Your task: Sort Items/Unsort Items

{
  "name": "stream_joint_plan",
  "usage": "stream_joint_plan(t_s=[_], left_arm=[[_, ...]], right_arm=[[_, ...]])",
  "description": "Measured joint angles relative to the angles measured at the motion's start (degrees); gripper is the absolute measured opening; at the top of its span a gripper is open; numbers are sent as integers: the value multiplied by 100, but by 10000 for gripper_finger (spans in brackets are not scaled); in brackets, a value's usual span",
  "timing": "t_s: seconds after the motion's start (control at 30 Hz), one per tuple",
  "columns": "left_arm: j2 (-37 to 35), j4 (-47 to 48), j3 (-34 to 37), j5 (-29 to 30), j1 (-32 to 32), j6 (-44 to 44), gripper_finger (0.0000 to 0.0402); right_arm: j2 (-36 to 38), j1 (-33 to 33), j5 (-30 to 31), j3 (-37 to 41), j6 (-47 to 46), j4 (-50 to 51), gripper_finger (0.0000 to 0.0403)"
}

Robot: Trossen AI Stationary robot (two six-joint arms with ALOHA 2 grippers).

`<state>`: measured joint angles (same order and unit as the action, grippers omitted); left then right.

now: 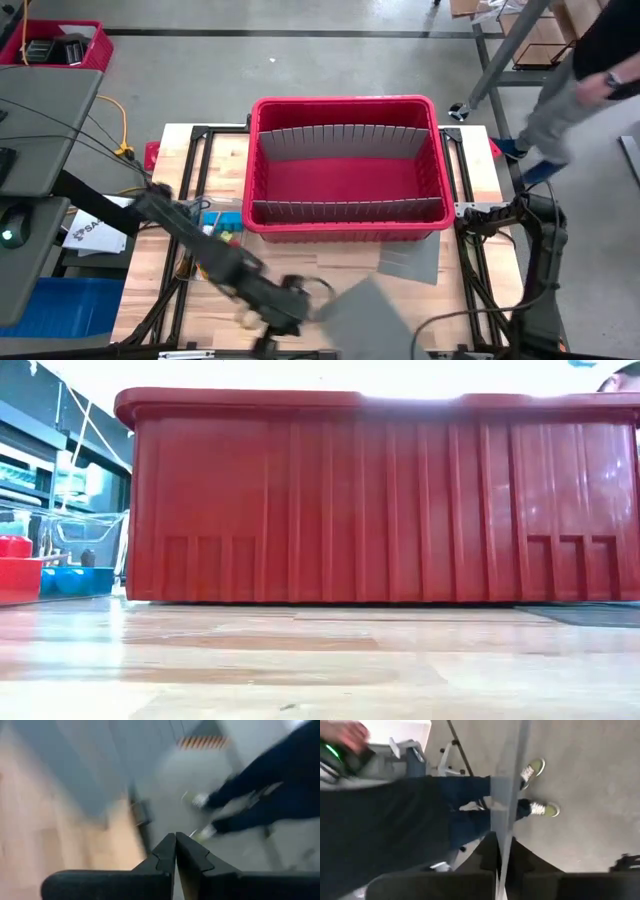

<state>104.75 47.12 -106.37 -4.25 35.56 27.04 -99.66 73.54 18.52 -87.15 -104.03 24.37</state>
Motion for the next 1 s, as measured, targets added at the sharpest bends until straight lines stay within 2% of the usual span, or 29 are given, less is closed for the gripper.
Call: stream_joint_plan(t_s=[0.1, 0.2, 0.27, 0.37, 0.47, 0.53, 0.63, 1.0], left_arm=[[-895, -150, -9, 822, 171, 917, 32], [-1646, -336, -9, 2454, 413, 1344, 59], [-2084, -371, -9, 3679, 613, 1277, 80], [-2599, -4, -17, 5270, 895, 831, 112], [-2894, 658, -14, 6215, 1056, 914, 140], [-3020, 967, -9, 6350, 1074, 1024, 155], [-3096, 1255, -10, 6318, 1079, 1042, 172], [-3098, 2671, 45, 5679, 1118, 1444, 187]], right_arm=[[0, 2, 404, -721, 386, 967, 1], [8, -99, 1503, -1417, 639, 2071, 1], [9, -224, 2166, -1758, 594, 2945, 1], [11, -631, 2550, -2070, -5, 4499, 1], [11, -1221, 2784, -2120, -222, 5828, 1], [90, -1612, 3028, -2138, -164, 6317, 0], [391, -2086, 3437, -2164, 351, 6115, 0], [1467, -3697, 3495, -2162, 2987, 5188, 0]])
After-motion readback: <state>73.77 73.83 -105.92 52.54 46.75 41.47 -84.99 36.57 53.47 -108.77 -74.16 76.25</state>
